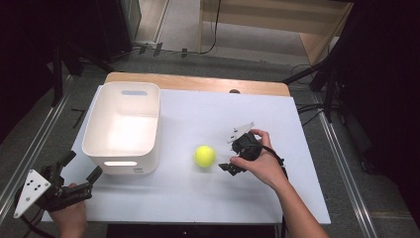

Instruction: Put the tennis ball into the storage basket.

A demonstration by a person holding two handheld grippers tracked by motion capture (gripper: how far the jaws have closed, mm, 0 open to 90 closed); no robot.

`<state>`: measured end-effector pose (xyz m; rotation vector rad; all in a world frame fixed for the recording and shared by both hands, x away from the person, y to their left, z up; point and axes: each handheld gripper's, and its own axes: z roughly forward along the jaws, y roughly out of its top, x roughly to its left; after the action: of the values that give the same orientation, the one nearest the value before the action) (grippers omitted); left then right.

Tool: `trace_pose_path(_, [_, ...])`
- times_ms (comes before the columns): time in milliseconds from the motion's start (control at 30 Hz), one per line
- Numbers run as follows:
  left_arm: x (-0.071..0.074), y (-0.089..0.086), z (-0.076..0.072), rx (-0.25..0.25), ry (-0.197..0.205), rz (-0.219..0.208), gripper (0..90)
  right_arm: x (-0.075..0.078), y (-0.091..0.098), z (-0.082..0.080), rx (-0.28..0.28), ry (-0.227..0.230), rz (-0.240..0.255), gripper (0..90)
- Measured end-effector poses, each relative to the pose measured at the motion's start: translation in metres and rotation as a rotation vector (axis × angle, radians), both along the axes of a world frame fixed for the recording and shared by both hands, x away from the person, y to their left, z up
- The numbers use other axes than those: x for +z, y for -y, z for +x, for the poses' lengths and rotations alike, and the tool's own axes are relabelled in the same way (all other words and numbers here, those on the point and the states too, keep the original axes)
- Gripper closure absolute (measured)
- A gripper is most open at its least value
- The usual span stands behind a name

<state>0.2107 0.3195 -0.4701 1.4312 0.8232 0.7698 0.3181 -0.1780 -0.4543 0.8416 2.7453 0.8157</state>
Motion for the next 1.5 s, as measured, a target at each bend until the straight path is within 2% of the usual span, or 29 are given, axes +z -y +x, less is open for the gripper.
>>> trace_pose_path(167, [0.0,0.0,0.0,0.001,-0.001,0.0,5.8,-0.001,-0.006,0.001,0.008,-0.016,0.008,0.0])
trace_pose_path(667, [0.0,0.0,0.0,0.0,0.0,-0.004,5.8,-0.003,-0.02,0.005,0.031,-0.021,0.005,0.0])
trace_pose_path(1500, [0.0,-0.001,0.0,0.0,-0.005,-0.004,5.8,-0.014,-0.045,0.013,0.071,-0.057,-0.009,0.0])
